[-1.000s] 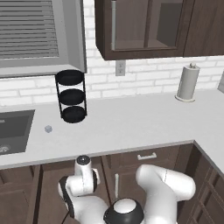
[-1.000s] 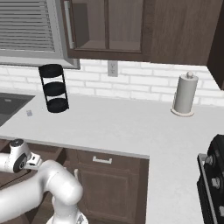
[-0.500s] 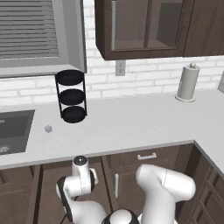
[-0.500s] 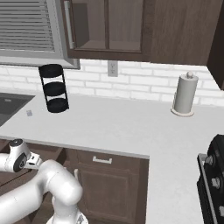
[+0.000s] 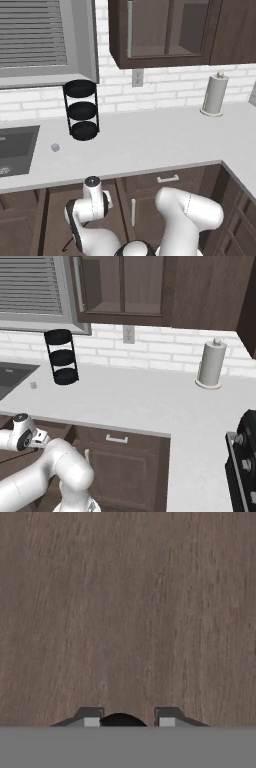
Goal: Pick the ladle from the drawer and place it on the counter.
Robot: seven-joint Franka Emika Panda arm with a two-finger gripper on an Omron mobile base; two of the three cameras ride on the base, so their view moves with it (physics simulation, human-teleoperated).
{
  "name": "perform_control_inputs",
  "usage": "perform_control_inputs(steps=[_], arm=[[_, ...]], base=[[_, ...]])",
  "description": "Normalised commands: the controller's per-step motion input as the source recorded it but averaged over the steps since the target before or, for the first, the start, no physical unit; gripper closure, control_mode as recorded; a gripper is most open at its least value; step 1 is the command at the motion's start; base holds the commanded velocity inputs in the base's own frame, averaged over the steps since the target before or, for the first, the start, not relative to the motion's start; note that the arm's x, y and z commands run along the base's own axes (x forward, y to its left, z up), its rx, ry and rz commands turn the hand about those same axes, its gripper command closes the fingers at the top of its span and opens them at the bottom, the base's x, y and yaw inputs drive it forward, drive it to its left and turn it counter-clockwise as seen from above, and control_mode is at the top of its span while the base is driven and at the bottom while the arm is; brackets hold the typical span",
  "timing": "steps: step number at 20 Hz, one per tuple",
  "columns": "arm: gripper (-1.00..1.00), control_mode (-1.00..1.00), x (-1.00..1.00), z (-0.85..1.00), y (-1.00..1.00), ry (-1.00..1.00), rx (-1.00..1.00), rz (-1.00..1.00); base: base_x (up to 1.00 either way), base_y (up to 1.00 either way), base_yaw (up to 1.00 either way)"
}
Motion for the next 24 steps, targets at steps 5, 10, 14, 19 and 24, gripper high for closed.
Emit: perform_control_inputs(steps=[5,10,14,19,24], arm=[[1.00,-1.00,-0.08,-0.01,0.00,0.00,0.00,0.02],[1.00,-1.00,-0.03,0.17,-0.07,0.00,0.00,0.00],[1.00,-1.00,-0.04,0.33,-0.20,0.00,0.00,0.00],[1.00,-1.00,-0.38,0.31,-0.13,0.00,0.00,0.00],[1.00,-1.00,-0.73,0.37,0.00,0.00,0.00,0.00]], base=[[0.00,0.00,0.00],[0.00,0.00,0.00],[0.00,0.00,0.00],[0.00,0.00,0.00],[0.00,0.00,0.00]])
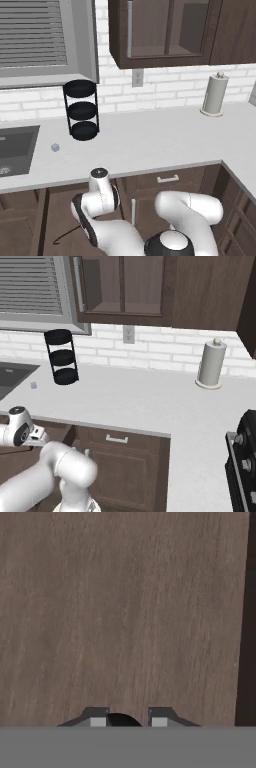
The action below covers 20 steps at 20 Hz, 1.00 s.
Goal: Pick the ladle from the drawer and place it on the counter.
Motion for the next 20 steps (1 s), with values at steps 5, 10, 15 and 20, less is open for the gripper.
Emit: perform_control_inputs(steps=[5,10,15,20], arm=[[1.00,-1.00,-0.37,0.60,0.00,0.00,0.00,0.00],[1.00,-1.00,-0.17,0.93,0.00,0.00,0.00,0.00],[1.00,-1.00,-0.09,0.99,0.00,0.00,0.00,-0.01],[1.00,-1.00,0.01,0.92,-0.08,-0.03,0.00,-0.05]], base=[[0.00,0.00,0.00],[0.00,0.00,0.00],[0.00,0.00,0.00],[0.00,0.00,0.00]])
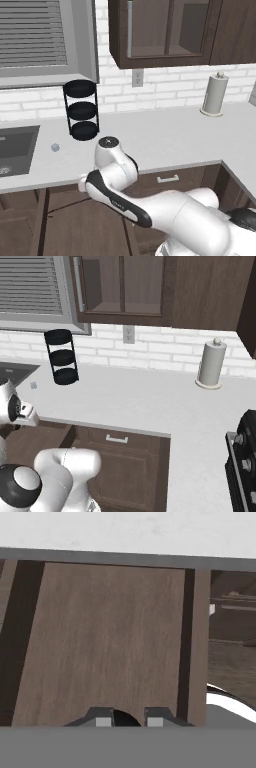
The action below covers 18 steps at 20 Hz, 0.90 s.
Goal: Pick the ladle from the drawer and place it on the counter.
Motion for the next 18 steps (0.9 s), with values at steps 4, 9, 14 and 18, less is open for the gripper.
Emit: perform_control_inputs(steps=[4,9,14,18], arm=[[1.00,-1.00,0.16,0.83,-0.24,-0.04,0.02,-0.03],[1.00,-1.00,0.63,0.34,-0.53,-0.01,0.04,-0.04],[1.00,-1.00,0.99,0.00,-0.97,0.00,0.11,0.00],[1.00,-1.00,1.00,-0.07,-1.00,0.00,0.08,0.00]], base=[[0.00,0.00,0.00],[0.00,0.00,0.00],[0.00,0.00,0.00],[0.00,0.00,0.00]])
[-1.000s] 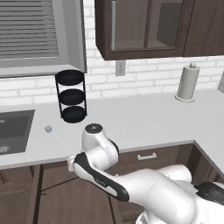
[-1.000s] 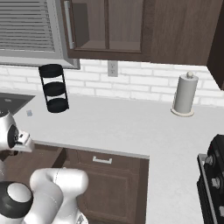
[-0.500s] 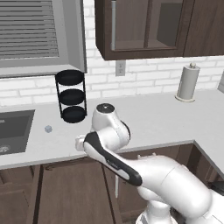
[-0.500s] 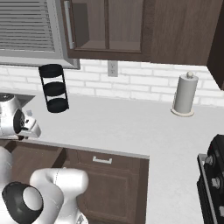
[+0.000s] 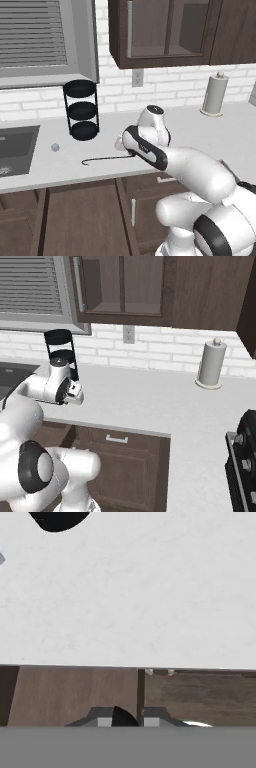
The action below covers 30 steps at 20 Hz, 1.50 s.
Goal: Pick the ladle from the drawer and place it on the counter.
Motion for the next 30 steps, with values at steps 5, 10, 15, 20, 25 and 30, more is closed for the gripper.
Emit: perform_control_inputs(steps=[5,10,15,20,25,30], arm=[[1.00,-1.00,0.80,-0.24,-0.95,0.00,0.00,0.00],[1.00,-1.00,0.44,-0.37,-0.47,0.00,-0.11,-0.02],[1.00,-1.00,0.45,-0.13,-0.02,0.00,-0.12,-0.05],[1.00,-1.00,0.61,-0.11,0.00,0.00,-0.03,-0.04],[1.00,-1.00,0.42,-0.29,0.00,0.01,-0.01,0.00],[1.00,-1.00,0.04,-0.36,0.00,0.04,0.00,0.00]], base=[[0.00,0.00,0.00],[0.00,0.00,0.00],[0.00,0.00,0.00],[0.00,0.00,0.00],[0.00,0.00,0.00],[0.00,0.00,0.00]])
